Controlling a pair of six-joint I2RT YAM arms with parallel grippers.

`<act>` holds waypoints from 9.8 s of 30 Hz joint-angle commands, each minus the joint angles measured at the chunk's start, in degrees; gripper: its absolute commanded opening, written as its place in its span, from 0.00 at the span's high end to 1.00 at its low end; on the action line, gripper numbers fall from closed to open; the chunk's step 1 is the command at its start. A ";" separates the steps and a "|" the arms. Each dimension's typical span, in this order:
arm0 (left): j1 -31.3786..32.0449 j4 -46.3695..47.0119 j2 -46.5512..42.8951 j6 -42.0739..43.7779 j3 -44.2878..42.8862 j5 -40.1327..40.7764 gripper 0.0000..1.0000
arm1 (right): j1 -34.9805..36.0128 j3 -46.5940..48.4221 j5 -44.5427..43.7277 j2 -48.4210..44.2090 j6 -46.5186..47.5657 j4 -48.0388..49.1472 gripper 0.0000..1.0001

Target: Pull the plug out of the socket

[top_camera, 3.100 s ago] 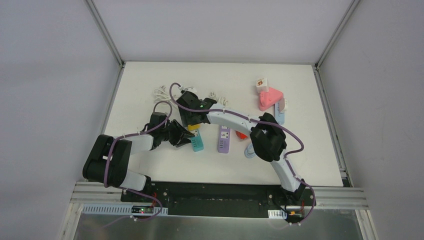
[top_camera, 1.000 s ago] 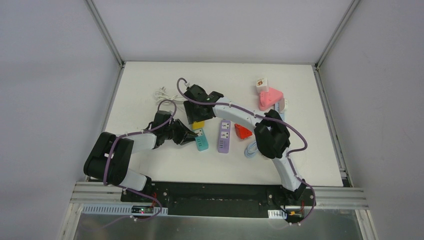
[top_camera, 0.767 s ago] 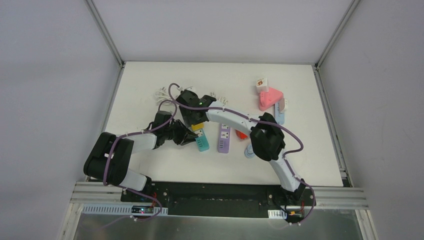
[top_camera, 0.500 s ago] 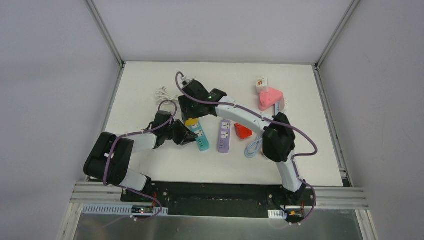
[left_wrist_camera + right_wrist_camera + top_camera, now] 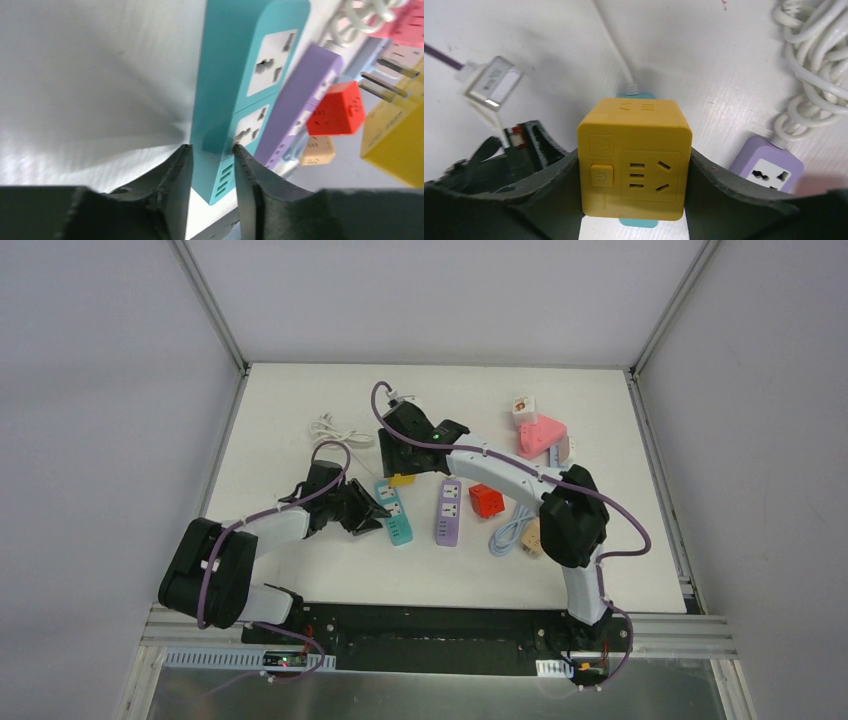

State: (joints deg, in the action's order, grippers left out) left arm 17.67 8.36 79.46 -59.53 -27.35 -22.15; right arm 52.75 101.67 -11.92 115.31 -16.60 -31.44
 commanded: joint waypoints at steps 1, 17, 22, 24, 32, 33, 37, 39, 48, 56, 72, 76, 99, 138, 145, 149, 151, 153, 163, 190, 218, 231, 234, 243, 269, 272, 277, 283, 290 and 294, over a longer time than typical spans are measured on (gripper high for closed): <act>-0.01 -18.58 -5.19 6.90 -4.94 7.85 0.54 | -1.34 -3.68 -3.78 -8.03 -2.40 4.00 1.00; -0.06 -48.00 -34.25 17.36 -16.33 26.45 0.08 | -3.39 -20.00 6.14 -12.16 -5.99 9.20 0.83; -0.16 -53.97 -40.09 21.79 -17.30 28.36 0.01 | -3.45 -28.03 12.21 -14.74 -7.20 13.68 0.77; -0.14 -56.00 -41.71 22.92 -17.34 29.53 0.01 | -3.51 -30.26 15.91 -15.62 -7.14 14.67 0.71; -0.18 -59.10 -46.65 24.24 -17.13 31.02 0.01 | -3.41 -33.49 17.56 -19.00 -7.14 14.50 0.18; -0.18 -59.46 -47.06 24.32 -17.20 30.96 0.01 | -3.43 -33.33 16.97 -19.73 -7.07 14.22 0.14; -0.16 -61.24 -48.81 24.91 -17.42 30.70 0.01 | -3.43 -31.30 14.16 -22.85 -6.46 12.00 0.01; -0.14 -62.24 -50.10 25.07 -17.49 30.82 0.01 | -3.38 -30.55 12.66 -24.71 -6.14 10.62 0.00; -0.17 -62.03 -59.09 26.79 -17.44 27.04 0.02 | -6.14 -31.65 -9.39 -39.65 -4.70 1.25 0.00; -0.18 -50.34 -56.14 26.33 -16.90 20.06 0.06 | -24.00 -31.59 -15.55 -42.60 0.04 2.39 0.00; -0.18 -17.82 -27.03 22.37 -20.47 8.26 0.14 | -52.49 -20.67 8.33 -11.93 3.24 1.78 0.23; -0.10 -17.49 -23.09 22.29 -21.59 5.57 0.16 | -52.57 -21.42 11.38 -10.55 3.06 4.32 0.38; 14.02 -11.87 -0.76 20.35 -30.74 4.03 0.21 | -42.92 -25.42 18.86 -11.53 -0.51 7.69 0.84; 33.54 -12.16 49.39 27.81 -76.15 15.81 0.32 | -51.55 -31.76 29.16 -18.78 1.18 10.07 1.00; 34.58 -12.04 52.63 27.12 -77.84 16.46 0.33 | -51.17 -31.85 32.60 -18.74 -0.04 8.58 1.00; 34.91 -15.25 54.68 25.71 -80.89 18.68 0.33 | -50.37 -32.01 33.06 -18.88 -0.27 7.71 1.00; 35.05 -17.86 55.78 24.77 -82.62 20.78 0.34 | -50.14 -32.08 33.02 -19.02 -0.12 7.26 1.00; 35.06 -20.14 56.63 23.84 -84.36 22.30 0.36 | -50.12 -32.06 32.93 -19.35 -0.10 6.82 1.00; 35.15 -24.37 57.74 23.00 -85.79 24.37 0.58 | -49.59 -32.36 33.59 -20.72 -0.27 5.69 1.00; 35.82 -9.13 46.46 36.31 -61.89 26.19 1.00 | -47.59 -34.34 26.08 -18.57 -6.45 12.27 1.00; 37.95 -4.13 44.88 40.31 -56.94 26.13 1.00 | -48.80 -31.40 34.97 -16.66 -13.22 15.29 1.00; 37.80 -8.09 45.19 36.84 -59.58 27.14 1.00 | -53.84 -39.19 40.99 -26.38 -10.48 22.45 1.00; 37.75 -9.83 45.87 36.68 -60.45 26.94 1.00 | -54.25 -40.63 41.58 -26.26 -11.99 24.00 1.00; 37.63 -9.65 44.83 35.89 -59.99 25.90 1.00 | -54.55 -34.82 33.23 -22.52 -13.23 16.68 1.00; 36.89 -18.73 28.34 38.10 -66.86 27.87 0.28 | -57.27 -51.41 30.02 -28.33 -11.61 21.72 0.78; 36.86 -22.92 24.43 39.82 -66.48 32.73 0.26 | -57.49 -52.60 29.98 -29.17 -11.91 23.12 0.63; 36.76 -35.77 20.04 41.40 -70.62 45.72 0.14 | -57.59 -53.79 27.93 -31.44 -11.94 23.93 0.38; 34.86 -39.82 15.64 42.08 -70.14 52.18 0.01 | -57.58 -54.72 23.89 -35.28 -12.24 23.48 0.26; 28.46 -38.24 13.28 39.66 -68.46 37.75 0.04 | -57.50 -53.72 19.04 -39.60 -11.90 19.91 0.26; 26.58 -34.74 13.27 39.31 -67.23 31.35 0.08 | -57.50 -53.53 19.24 -41.16 -11.86 19.59 0.26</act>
State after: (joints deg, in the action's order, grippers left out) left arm 45.43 -29.36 94.85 -19.42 -95.61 18.11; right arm -4.49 47.00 9.15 76.97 -28.91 -10.83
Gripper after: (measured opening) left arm 0.939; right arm 0.743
